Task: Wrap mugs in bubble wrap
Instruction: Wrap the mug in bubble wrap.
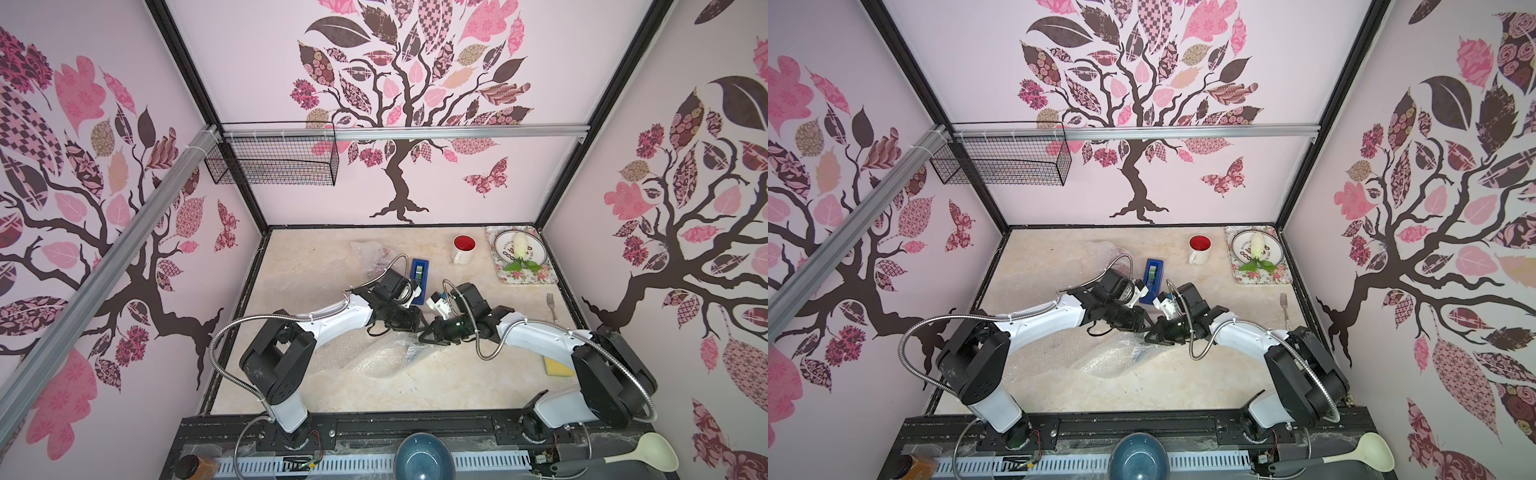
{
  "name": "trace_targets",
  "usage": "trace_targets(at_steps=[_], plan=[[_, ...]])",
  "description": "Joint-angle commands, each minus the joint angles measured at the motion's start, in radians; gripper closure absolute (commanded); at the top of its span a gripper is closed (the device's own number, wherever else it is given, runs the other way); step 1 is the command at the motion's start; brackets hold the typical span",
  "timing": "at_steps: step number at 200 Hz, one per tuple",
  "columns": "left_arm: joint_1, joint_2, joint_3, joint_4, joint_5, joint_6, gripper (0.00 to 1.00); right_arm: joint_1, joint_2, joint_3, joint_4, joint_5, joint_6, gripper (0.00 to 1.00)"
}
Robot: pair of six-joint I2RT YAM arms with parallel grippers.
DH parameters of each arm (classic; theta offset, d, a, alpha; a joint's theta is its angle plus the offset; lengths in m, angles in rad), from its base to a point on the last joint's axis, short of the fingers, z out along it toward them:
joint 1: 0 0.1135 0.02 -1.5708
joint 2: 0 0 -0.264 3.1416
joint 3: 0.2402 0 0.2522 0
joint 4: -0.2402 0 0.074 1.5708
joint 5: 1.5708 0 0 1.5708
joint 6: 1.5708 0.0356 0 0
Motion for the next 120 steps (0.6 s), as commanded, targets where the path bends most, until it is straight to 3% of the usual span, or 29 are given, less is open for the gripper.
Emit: trace_targets(at_steps=[1,53,72,120], plan=[[-0.005,0.054,0.03,-0.114,-0.097,0.045,0.58,0.009,0.014,0.043,0.008,0.006,0.005,1.0],[-0.019,0.068,0.056,-0.129,-0.115,0.036,0.64,0.009,-0.045,0.05,0.018,0.018,0.049,0.83],[-0.02,0.074,0.055,-0.125,-0.112,0.033,0.71,0.01,-0.084,0.07,-0.032,0.035,0.04,0.76],[-0.02,0.079,0.055,-0.124,-0.109,0.037,0.75,0.001,-0.202,0.079,-0.16,0.08,0.043,0.62]])
